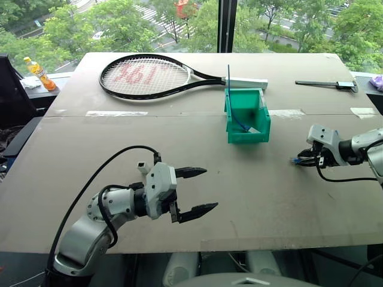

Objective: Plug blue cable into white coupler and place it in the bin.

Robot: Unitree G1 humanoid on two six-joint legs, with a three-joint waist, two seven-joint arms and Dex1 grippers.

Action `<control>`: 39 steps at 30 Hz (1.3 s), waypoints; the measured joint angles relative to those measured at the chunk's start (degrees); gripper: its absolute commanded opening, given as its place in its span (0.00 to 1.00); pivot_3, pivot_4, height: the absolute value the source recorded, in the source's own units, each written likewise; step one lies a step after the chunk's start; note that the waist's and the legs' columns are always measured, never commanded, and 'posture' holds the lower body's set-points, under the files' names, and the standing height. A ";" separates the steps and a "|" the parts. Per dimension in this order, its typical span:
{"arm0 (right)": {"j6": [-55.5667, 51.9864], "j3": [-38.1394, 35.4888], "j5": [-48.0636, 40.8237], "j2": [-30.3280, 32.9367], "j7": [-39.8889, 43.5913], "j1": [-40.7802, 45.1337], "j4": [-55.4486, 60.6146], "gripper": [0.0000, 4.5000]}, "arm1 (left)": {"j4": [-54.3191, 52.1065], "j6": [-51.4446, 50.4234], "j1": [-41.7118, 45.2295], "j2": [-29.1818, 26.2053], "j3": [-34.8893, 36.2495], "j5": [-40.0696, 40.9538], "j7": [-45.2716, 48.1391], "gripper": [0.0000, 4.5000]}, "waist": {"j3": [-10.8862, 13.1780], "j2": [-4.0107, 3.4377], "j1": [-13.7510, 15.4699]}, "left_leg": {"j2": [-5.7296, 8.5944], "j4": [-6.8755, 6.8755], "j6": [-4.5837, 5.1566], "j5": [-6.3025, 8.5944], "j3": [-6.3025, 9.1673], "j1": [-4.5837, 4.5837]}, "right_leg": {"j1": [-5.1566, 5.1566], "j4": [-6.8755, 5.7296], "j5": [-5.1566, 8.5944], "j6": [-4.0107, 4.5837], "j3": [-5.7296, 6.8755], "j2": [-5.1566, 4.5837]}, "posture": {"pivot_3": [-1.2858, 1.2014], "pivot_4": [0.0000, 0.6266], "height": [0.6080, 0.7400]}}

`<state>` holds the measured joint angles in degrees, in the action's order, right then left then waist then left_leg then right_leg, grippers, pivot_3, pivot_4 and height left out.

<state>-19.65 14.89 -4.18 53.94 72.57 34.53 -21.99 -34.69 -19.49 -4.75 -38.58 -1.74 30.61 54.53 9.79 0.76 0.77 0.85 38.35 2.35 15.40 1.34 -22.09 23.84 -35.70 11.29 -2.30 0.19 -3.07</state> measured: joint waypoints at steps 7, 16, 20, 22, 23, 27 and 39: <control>-1.65 0.11 0.19 -0.60 1.45 -1.81 6.66 0.01 | 1.01 1.50 -1.28 0.29 0.11 -0.29 0.01 1.00 | 0.00 -0.01 -0.13 | -0.02 -0.03 0.00 0.00 0.04 0.03 | 0.01 -0.07 0.00 0.01 0.01 0.02 | 0.52 0.24 1.00; -15.93 14.96 4.07 -16.57 -3.09 1.44 30.79 0.01 | 6.46 5.96 -4.00 0.57 1.34 -3.30 0.32 1.00 | 0.02 -0.04 -1.05 | -0.01 0.03 -0.02 0.00 0.15 0.00 | 0.05 -0.13 0.00 -0.01 0.10 -0.02 | 0.52 0.24 1.00; -13.75 17.73 6.64 -20.51 -4.37 4.79 26.75 0.22 | 7.18 6.29 -3.65 0.13 1.49 -3.98 0.43 1.00 | -0.06 0.08 -1.05 | 0.05 0.04 -0.02 0.00 0.15 0.05 | 0.00 -0.12 -0.01 0.00 0.09 -0.05 | 0.52 0.24 1.00; -12.52 17.67 7.15 -21.47 -4.69 5.60 24.88 0.43 | 7.52 6.30 -3.51 -0.20 1.52 -4.45 0.51 1.00 | -0.09 0.13 -1.28 | 0.02 0.00 -0.03 0.00 0.16 0.09 | 0.00 -0.13 -0.01 0.01 0.09 -0.03 | 0.52 0.24 1.00; -11.79 17.40 7.17 -21.93 -4.91 5.78 24.01 0.54 | 7.92 6.30 -3.30 -0.21 1.52 -4.63 0.53 1.00 | -0.09 0.12 -1.40 | 0.02 -0.03 -0.03 0.00 0.16 0.11 | 0.00 -0.15 -0.01 0.02 0.09 -0.03 | 0.52 0.24 1.00; -10.02 15.12 6.44 -21.83 -5.59 5.03 23.06 0.99 | 9.15 6.27 -1.18 -0.18 1.24 -5.35 0.39 1.00 | -0.07 0.10 -1.37 | -0.01 -0.05 -0.03 0.00 0.20 0.08 | 0.02 -0.16 -0.01 0.03 0.13 -0.02 | 0.52 0.24 1.00; -2.13 -12.86 -10.38 -14.03 -7.07 -24.01 43.94 0.99 | 22.39 7.42 14.38 1.46 -8.34 -12.67 4.90 1.00 | -0.02 0.07 0.24 | 0.09 -0.01 -0.01 0.01 0.28 -0.15 | 0.06 -0.04 -0.05 -0.09 0.21 -0.05 | 0.52 0.24 1.00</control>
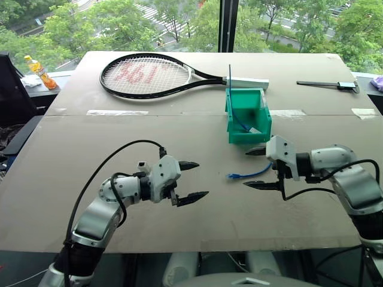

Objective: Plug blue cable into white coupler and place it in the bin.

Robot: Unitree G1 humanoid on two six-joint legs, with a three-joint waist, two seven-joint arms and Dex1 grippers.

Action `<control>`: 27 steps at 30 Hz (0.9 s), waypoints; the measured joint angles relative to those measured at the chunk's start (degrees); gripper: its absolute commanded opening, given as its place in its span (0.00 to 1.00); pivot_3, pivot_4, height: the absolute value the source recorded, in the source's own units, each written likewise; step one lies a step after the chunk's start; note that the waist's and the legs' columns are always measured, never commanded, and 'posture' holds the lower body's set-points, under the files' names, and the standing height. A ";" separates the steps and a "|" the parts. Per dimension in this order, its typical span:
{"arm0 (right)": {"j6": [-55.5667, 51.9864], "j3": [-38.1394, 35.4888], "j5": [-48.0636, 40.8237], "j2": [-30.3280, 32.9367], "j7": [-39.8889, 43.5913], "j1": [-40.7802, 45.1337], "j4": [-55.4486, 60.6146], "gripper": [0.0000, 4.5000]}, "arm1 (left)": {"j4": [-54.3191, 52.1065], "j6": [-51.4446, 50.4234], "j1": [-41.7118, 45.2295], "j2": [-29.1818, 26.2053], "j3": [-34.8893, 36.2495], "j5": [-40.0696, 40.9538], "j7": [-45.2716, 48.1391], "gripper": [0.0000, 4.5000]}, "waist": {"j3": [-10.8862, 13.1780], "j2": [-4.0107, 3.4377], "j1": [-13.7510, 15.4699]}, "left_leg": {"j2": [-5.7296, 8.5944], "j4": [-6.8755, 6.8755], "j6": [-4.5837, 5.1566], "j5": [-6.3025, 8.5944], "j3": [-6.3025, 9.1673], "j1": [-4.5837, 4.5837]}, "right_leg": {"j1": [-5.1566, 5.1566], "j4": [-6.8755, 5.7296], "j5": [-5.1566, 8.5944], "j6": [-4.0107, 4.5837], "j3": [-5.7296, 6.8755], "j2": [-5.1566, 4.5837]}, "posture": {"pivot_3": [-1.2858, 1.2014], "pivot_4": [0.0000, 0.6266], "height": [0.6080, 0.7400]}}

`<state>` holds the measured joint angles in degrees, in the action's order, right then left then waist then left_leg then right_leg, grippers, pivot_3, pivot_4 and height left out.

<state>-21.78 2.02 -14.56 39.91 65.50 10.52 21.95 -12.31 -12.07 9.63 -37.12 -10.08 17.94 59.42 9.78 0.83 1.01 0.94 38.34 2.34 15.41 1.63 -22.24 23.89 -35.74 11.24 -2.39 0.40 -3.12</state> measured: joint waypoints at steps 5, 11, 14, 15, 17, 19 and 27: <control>6.00 -12.68 -3.14 -1.48 -3.22 -21.26 6.20 0.99 | 8.65 2.87 8.63 3.79 -5.01 -4.35 2.16 1.00 | -0.01 -0.01 0.48 | -0.01 0.04 0.00 0.00 0.04 0.04 | -0.07 -0.08 -0.02 -0.08 0.01 0.08 | 0.52 0.24 1.00; 9.33 -18.81 -3.12 -3.21 -8.91 -32.53 11.46 0.99 | 17.37 5.54 14.96 8.06 -9.14 -8.13 4.16 1.00 | -0.02 0.05 -1.04 | -0.08 0.06 0.02 0.00 -0.34 0.38 | -0.22 -0.11 0.16 -0.23 -0.33 0.11 | 0.52 0.24 1.00; 9.57 -18.85 -3.10 -3.39 -11.47 -34.12 13.36 1.00 | 20.75 6.49 17.01 9.18 -10.77 -10.08 4.66 0.81 | -0.02 0.05 -0.94 | -0.10 0.05 0.01 0.00 -0.26 0.38 | -0.23 -0.13 0.17 -0.23 -0.26 0.14 | 0.52 0.24 1.00; 9.56 -18.85 -3.08 -3.41 -12.34 -34.49 13.66 1.00 | 21.92 6.69 17.51 9.58 -11.07 -10.70 5.04 0.72 | -0.02 0.05 -0.87 | -0.10 0.05 0.01 0.00 -0.25 0.36 | -0.22 -0.13 0.17 -0.23 -0.25 0.14 | 0.52 0.24 1.00; 9.54 -18.85 -3.04 -3.43 -13.59 -35.28 14.27 1.00 | 23.11 7.63 18.24 9.59 -11.79 -11.47 5.98 0.50 | -0.02 0.05 -0.70 | -0.09 0.05 0.01 0.00 -0.25 0.33 | -0.22 -0.13 0.17 -0.21 -0.25 0.13 | 0.52 0.24 1.00; 9.50 -18.85 -3.04 -3.50 -14.66 -35.85 14.71 1.00 | 23.55 8.12 18.84 9.61 -11.99 -11.86 6.85 0.28 | -0.03 0.05 -0.36 | -0.08 0.04 0.01 0.00 -0.26 0.32 | -0.22 -0.11 0.17 -0.20 -0.25 0.11 | 0.52 0.24 1.00; 3.72 -17.62 -5.75 -6.67 -21.18 -37.51 19.00 1.00 | 24.61 11.19 18.59 10.39 -11.73 -10.90 10.02 0.02 | -0.03 0.06 -0.15 | -0.08 0.06 0.02 0.00 -0.20 0.30 | -0.22 -0.10 0.17 -0.20 -0.22 0.08 | 0.52 0.24 1.00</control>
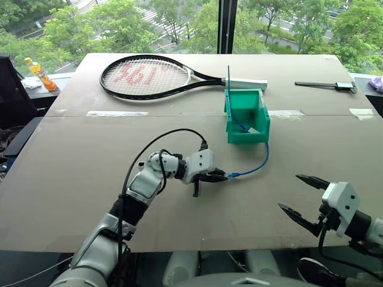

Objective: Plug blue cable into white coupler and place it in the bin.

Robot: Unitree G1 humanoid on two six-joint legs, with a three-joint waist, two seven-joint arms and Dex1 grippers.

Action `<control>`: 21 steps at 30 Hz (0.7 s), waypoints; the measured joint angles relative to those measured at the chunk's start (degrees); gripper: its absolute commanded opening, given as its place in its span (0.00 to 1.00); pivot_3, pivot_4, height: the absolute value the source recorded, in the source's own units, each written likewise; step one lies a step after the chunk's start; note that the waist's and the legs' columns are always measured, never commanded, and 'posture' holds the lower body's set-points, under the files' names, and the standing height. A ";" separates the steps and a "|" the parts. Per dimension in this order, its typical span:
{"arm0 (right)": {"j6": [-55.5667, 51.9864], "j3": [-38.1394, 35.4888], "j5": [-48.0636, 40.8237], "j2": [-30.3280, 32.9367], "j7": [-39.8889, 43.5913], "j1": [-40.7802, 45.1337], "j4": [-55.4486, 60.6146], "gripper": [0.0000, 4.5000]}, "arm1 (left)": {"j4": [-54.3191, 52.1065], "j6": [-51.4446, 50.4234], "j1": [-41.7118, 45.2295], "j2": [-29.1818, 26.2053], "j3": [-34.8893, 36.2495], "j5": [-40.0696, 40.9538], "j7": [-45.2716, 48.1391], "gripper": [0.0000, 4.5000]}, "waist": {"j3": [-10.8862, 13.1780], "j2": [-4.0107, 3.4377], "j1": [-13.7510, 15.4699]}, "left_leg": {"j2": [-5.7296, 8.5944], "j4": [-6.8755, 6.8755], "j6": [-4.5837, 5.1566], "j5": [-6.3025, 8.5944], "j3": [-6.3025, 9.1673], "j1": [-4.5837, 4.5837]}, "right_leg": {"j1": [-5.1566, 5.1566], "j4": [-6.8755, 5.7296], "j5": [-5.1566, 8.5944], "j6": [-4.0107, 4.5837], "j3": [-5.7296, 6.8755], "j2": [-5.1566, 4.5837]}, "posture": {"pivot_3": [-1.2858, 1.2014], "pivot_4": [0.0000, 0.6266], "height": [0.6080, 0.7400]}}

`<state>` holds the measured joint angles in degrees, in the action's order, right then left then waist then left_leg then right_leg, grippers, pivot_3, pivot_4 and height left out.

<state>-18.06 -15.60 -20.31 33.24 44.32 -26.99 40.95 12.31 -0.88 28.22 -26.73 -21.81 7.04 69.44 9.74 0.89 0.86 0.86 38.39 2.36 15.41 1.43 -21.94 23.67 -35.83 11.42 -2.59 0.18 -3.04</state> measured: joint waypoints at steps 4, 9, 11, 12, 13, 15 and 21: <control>-10.43 1.14 -8.78 -2.97 -5.59 0.20 3.57 1.00 | -2.38 1.92 -0.96 1.39 1.87 3.34 1.53 0.02 | 0.00 0.00 -0.01 | -0.04 0.00 0.00 0.00 0.07 -0.04 | 0.02 -0.01 -0.06 0.10 0.01 -0.13 | 0.52 0.24 1.00; -23.74 1.21 -25.52 -5.94 -15.59 4.12 5.53 1.00 | -6.24 7.16 0.11 4.31 5.53 6.10 0.28 0.02 | 0.00 0.02 0.01 | -0.01 0.01 0.00 0.00 0.06 -0.03 | 0.00 0.02 -0.11 0.18 0.03 -0.30 | 0.52 0.24 1.00; -26.62 1.32 -31.16 -9.33 -22.14 9.20 5.27 1.00 | -6.24 10.55 1.31 5.69 6.58 5.67 -1.83 0.02 | 0.00 0.03 -0.07 | -0.01 0.03 0.00 0.00 0.04 -0.04 | 0.01 0.01 -0.04 0.05 0.03 -0.14 | 0.52 0.24 1.00; -26.92 1.49 -33.40 -10.90 -24.67 11.34 5.14 1.00 | -6.23 12.07 1.97 6.34 6.80 5.29 -2.68 0.02 | 0.00 0.03 -0.08 | -0.01 0.03 0.00 0.00 0.04 -0.03 | 0.01 0.01 -0.04 0.04 0.02 -0.06 | 0.52 0.24 1.00; -27.06 1.71 -35.87 -12.73 -27.47 13.58 4.89 1.00 | -6.18 13.95 2.60 6.67 7.01 4.66 -3.54 0.02 | 0.00 0.03 -0.08 | -0.01 0.02 0.00 0.00 0.06 -0.03 | 0.01 0.00 -0.05 0.06 0.03 -0.03 | 0.52 0.24 1.00; -26.69 2.18 -43.40 -16.81 -34.35 19.22 3.54 0.94 | -5.56 18.28 4.14 7.12 7.71 2.75 -5.77 0.01 | -0.01 0.00 -0.08 | 0.00 -0.01 0.00 0.00 0.06 -0.03 | 0.01 -0.01 -0.17 0.07 0.02 0.03 | 0.52 0.24 1.00; -26.22 3.82 -52.48 -17.99 -43.20 24.45 1.35 0.75 | -2.39 23.43 4.54 7.04 8.27 0.67 -8.61 0.00 | -0.01 0.00 -0.05 | 0.06 0.00 0.04 0.01 0.09 -0.17 | 0.06 0.06 -0.27 -0.02 0.03 0.05 | 0.52 0.24 1.00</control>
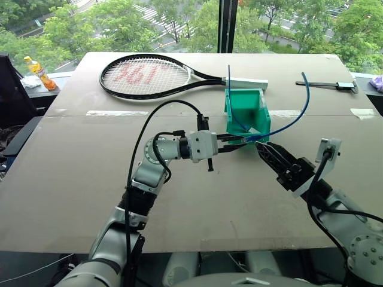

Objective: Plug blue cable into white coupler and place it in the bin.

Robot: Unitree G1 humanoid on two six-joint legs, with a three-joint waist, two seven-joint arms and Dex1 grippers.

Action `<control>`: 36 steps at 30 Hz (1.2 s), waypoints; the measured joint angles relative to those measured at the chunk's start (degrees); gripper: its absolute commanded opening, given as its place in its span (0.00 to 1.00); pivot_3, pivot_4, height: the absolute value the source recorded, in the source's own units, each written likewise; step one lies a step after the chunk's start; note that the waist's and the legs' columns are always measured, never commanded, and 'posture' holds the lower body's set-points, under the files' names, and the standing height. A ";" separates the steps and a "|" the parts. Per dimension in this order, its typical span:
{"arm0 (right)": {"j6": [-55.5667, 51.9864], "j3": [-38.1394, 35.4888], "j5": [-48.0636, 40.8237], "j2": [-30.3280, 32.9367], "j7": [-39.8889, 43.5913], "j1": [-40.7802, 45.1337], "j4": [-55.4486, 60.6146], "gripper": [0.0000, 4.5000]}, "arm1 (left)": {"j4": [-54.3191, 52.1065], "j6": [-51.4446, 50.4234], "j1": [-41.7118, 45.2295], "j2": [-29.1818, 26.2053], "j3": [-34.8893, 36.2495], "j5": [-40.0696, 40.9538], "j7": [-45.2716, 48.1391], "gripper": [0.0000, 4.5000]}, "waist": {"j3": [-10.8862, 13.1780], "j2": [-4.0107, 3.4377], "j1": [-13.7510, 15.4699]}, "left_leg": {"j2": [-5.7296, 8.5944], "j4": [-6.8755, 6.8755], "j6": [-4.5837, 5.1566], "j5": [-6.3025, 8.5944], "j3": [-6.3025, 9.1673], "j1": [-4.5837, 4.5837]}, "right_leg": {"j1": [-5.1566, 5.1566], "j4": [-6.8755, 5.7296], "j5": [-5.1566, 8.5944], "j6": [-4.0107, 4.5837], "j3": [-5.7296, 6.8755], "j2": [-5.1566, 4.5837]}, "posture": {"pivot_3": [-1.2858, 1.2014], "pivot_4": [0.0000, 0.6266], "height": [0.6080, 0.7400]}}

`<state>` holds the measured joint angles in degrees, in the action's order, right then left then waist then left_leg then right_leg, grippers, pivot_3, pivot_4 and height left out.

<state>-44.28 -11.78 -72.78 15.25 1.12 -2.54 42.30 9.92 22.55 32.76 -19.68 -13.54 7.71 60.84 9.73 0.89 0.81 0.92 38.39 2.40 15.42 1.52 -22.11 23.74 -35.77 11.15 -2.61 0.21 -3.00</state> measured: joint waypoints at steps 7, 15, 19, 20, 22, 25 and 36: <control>2.25 2.61 -0.79 -1.17 -3.07 3.35 -3.31 0.75 | 0.29 1.67 0.07 -0.01 -0.16 -0.77 -0.49 0.00 | 0.00 0.00 -0.11 | -0.01 0.00 0.01 0.00 0.02 0.05 | 0.00 -0.07 0.00 0.00 0.00 0.05 | 0.52 0.24 1.00; 3.46 3.78 -1.86 -0.72 -3.93 4.24 -4.29 0.30 | 0.20 1.69 -0.30 -0.06 -0.48 -0.76 -0.86 0.00 | 0.00 0.00 -0.16 | -0.02 0.00 0.01 0.00 0.00 0.05 | 0.01 -0.08 0.00 0.00 -0.02 0.05 | 0.52 0.24 1.00; 3.59 4.61 -2.25 0.16 -3.59 4.71 -4.53 0.01 | 0.06 1.54 -0.67 -0.19 -0.53 -0.76 -1.05 0.00 | 0.00 0.00 -0.15 | -0.02 0.00 0.01 0.00 -0.01 0.05 | 0.00 -0.08 0.00 0.00 -0.03 0.05 | 0.52 0.24 1.00; 3.63 4.65 -2.27 0.26 -3.57 4.71 -4.55 0.01 | 0.01 1.54 -0.77 -0.17 -0.54 -0.75 -1.11 0.00 | 0.00 0.00 -0.16 | -0.02 0.00 0.01 0.00 -0.01 0.05 | 0.00 -0.08 0.00 0.00 -0.03 0.05 | 0.52 0.24 1.00; 3.68 4.79 -2.29 0.55 -3.49 4.71 -4.62 0.01 | -0.14 1.49 -0.96 -0.22 -0.53 -0.75 -1.14 0.00 | 0.00 -0.01 -0.16 | -0.02 0.00 0.01 0.00 0.00 0.05 | 0.00 -0.08 0.00 0.00 -0.03 0.05 | 0.52 0.24 1.00; 3.81 5.04 -2.30 1.24 -3.40 4.75 -4.67 0.01 | -0.72 0.15 -1.33 -0.21 -0.53 -0.35 -1.16 0.00 | 0.00 -0.01 -0.16 | -0.02 0.00 0.01 0.00 -0.01 0.05 | 0.00 -0.08 0.00 0.00 -0.03 0.05 | 0.52 0.24 1.00; 4.30 4.67 -2.44 4.61 0.88 7.89 -9.62 0.00 | -17.42 -35.58 -14.34 -14.75 16.48 18.72 -6.20 1.00 | 0.04 -0.04 -1.93 | -0.16 -0.08 0.01 0.00 0.03 0.10 | 0.10 -0.11 0.10 -0.12 -0.02 0.16 | 0.52 0.24 1.00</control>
<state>-39.98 -7.11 -75.22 19.86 2.00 5.34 32.68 -7.50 -13.03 18.42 -34.43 2.94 26.43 54.64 9.77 0.85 -1.12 0.76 38.31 2.41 15.42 1.55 -22.02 23.83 -35.89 11.25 -2.73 0.20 -2.84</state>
